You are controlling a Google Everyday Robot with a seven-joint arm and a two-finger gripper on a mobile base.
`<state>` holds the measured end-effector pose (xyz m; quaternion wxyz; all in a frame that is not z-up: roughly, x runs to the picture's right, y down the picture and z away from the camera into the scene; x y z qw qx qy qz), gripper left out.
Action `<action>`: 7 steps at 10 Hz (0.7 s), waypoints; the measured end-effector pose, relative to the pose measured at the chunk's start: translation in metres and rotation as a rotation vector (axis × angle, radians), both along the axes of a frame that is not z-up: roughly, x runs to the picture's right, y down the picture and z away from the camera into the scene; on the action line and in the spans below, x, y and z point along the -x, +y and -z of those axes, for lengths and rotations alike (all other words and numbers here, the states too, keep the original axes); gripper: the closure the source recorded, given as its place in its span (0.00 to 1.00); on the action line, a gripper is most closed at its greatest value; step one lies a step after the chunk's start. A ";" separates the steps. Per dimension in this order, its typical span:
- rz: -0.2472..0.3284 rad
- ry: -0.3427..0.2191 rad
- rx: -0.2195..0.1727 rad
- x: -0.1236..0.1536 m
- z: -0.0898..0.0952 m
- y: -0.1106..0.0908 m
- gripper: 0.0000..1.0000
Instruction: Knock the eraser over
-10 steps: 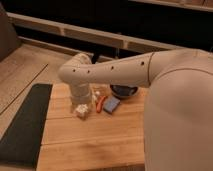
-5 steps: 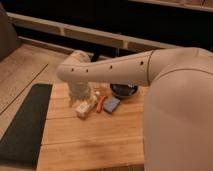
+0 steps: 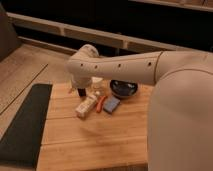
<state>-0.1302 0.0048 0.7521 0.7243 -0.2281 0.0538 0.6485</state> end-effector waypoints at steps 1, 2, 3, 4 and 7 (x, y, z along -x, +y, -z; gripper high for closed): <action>-0.001 0.000 0.000 -0.001 0.000 0.000 0.35; -0.001 0.000 0.000 0.000 0.000 0.000 0.35; -0.001 -0.001 -0.001 -0.001 0.000 0.000 0.35; -0.003 -0.004 -0.004 0.000 0.002 -0.001 0.35; 0.052 0.061 -0.011 -0.025 -0.004 0.001 0.35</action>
